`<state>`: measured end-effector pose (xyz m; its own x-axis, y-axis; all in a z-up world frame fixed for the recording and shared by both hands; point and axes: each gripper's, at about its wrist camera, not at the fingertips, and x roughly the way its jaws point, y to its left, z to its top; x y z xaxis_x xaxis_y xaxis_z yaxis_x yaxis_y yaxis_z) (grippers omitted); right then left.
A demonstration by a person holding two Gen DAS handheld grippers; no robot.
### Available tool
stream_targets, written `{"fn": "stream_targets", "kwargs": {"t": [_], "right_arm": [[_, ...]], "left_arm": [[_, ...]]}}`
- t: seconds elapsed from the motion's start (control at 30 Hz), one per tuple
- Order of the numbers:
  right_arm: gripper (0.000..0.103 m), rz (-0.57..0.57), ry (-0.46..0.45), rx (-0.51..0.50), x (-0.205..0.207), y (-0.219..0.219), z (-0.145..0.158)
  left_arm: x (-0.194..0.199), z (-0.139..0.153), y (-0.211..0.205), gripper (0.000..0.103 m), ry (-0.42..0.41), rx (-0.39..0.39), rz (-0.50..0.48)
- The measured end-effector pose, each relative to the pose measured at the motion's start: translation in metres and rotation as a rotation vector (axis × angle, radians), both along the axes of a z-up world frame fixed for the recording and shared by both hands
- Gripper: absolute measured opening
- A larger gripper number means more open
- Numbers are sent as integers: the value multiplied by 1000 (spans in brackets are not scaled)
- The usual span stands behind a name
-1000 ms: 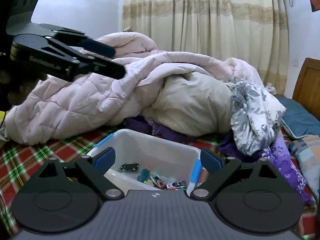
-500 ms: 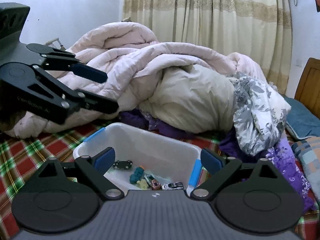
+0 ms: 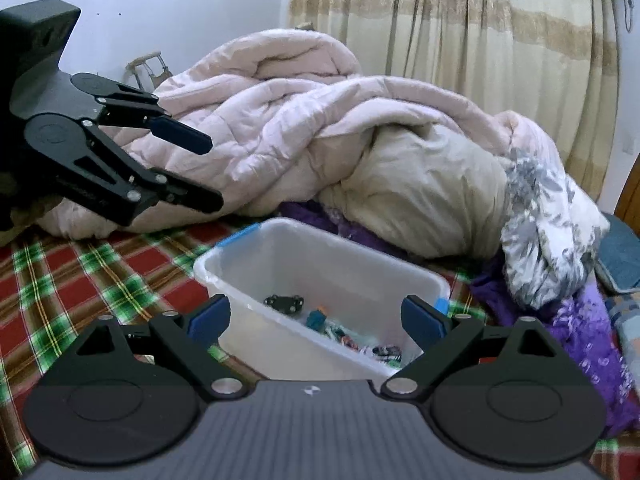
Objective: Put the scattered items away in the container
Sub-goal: 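Lower both grippers back toward the remaining toys beside the bin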
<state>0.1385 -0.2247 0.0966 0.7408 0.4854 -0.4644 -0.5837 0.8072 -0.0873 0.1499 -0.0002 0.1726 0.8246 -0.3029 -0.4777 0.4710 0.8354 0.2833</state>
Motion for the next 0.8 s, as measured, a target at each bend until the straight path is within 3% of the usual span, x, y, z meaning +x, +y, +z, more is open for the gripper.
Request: {"fn": "stream_targets", "kwargs": {"t": [0.23, 0.47, 0.7, 0.8], "right_arm": [[95, 22, -13, -14, -7, 6, 7], [95, 44, 0, -7, -13, 10, 2], [95, 76, 59, -35, -27, 12, -48], [90, 85, 92, -44, -28, 11, -73]], "left_arm": [[-17, 3, -1, 73, -26, 34, -21], [-29, -7, 13, 73, -5, 1, 21], [-47, -88, 25, 73, 93, 23, 41], [-52, -123, 21, 73, 145, 19, 33]]}}
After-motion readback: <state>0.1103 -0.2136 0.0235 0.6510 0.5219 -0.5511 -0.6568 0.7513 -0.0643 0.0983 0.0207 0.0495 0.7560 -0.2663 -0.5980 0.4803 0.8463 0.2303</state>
